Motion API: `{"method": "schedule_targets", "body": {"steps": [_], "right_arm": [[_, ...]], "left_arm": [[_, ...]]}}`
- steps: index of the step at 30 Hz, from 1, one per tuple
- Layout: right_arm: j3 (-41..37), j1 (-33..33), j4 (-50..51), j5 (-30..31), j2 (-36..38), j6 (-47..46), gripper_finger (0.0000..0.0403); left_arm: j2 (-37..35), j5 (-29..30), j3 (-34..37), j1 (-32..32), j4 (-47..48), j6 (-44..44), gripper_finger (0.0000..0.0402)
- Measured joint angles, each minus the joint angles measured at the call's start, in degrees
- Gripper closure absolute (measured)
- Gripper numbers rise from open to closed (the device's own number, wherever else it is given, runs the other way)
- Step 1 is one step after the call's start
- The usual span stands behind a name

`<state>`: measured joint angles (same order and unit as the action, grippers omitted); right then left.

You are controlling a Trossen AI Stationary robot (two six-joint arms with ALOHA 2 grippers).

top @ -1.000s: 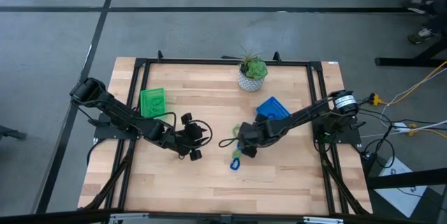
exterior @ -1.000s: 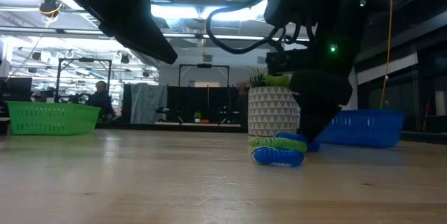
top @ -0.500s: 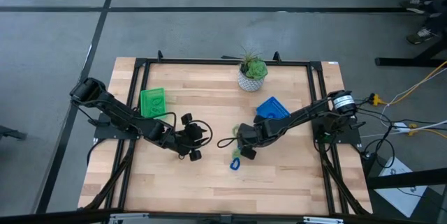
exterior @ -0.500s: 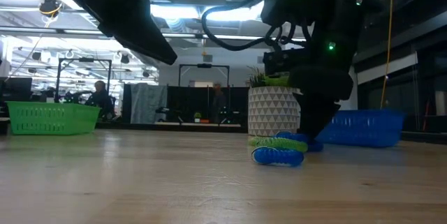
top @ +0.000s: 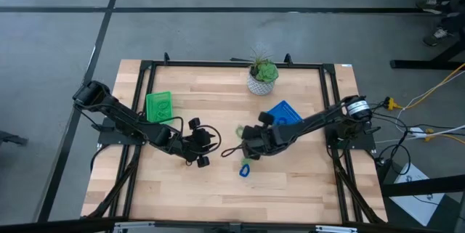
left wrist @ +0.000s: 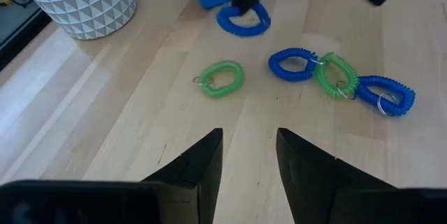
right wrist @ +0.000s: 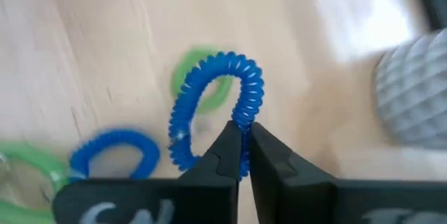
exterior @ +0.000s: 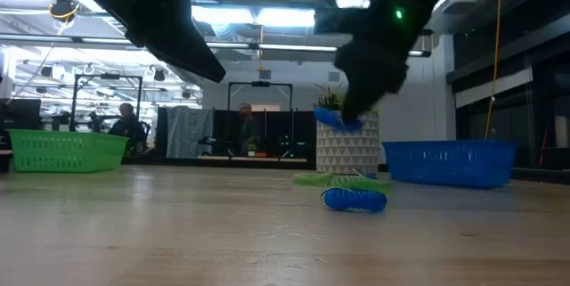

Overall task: Sort spring keychains
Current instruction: Put the blue spring keychain in the blue bin

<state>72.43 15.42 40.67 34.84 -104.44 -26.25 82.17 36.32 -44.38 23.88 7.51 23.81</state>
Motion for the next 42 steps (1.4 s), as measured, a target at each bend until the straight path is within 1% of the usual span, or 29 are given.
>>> {"method": "schedule_targets", "body": {"steps": [3, 8, 13, 19, 22, 24, 29, 38, 42], "right_arm": [[2.41, 1.69, 0.23, 3.35, 0.0, 1.25, 0.0384], [6.84, 6.43, 0.37, 6.91, 0.0, 2.69, 0.0376], [10.52, 11.64, 0.4, 13.71, 0.03, 4.51, 0.0381], [12.77, 16.71, 0.43, 21.18, 0.07, 6.76, 0.0379], [13.38, 18.27, 0.45, 25.31, 0.09, 7.42, 0.0379], [13.61, 19.01, 0.61, 26.97, 0.09, 7.49, 0.038], [13.7, 19.41, 0.46, 27.14, 0.11, 7.65, 0.038], [13.7, 19.38, 0.43, 27.19, 0.15, 7.11, 0.0378], [13.7, 19.38, 0.99, 29.36, 0.17, 6.41, 0.0378]], "left_arm": [[0.0, 0.02, 0.0, 0.0, 0.0, -0.4, 0.0271], [0.0, 0.08, 0.0, 0.0, 0.0, -0.53, 0.0271], [0.0, 0.08, 0.0, 0.0, 0.0, -0.57, 0.0274], [0.0, 0.12, 0.0, 0.0, 0.0, -0.54, 0.0271], [0.0, 0.12, 0.0, 0.0, -0.02, -0.57, 0.027], [0.0, 0.12, 0.0, 0.0, -0.02, -0.55, 0.027], [0.0, 0.1, 0.0, 0.0, -0.01, 0.9, 0.027], [0.0, 0.1, 0.0, 0.0, -0.02, 0.9, 0.0274], [0.0, 0.09, 0.0, 0.01, -0.02, 0.9, 0.0274]]}}
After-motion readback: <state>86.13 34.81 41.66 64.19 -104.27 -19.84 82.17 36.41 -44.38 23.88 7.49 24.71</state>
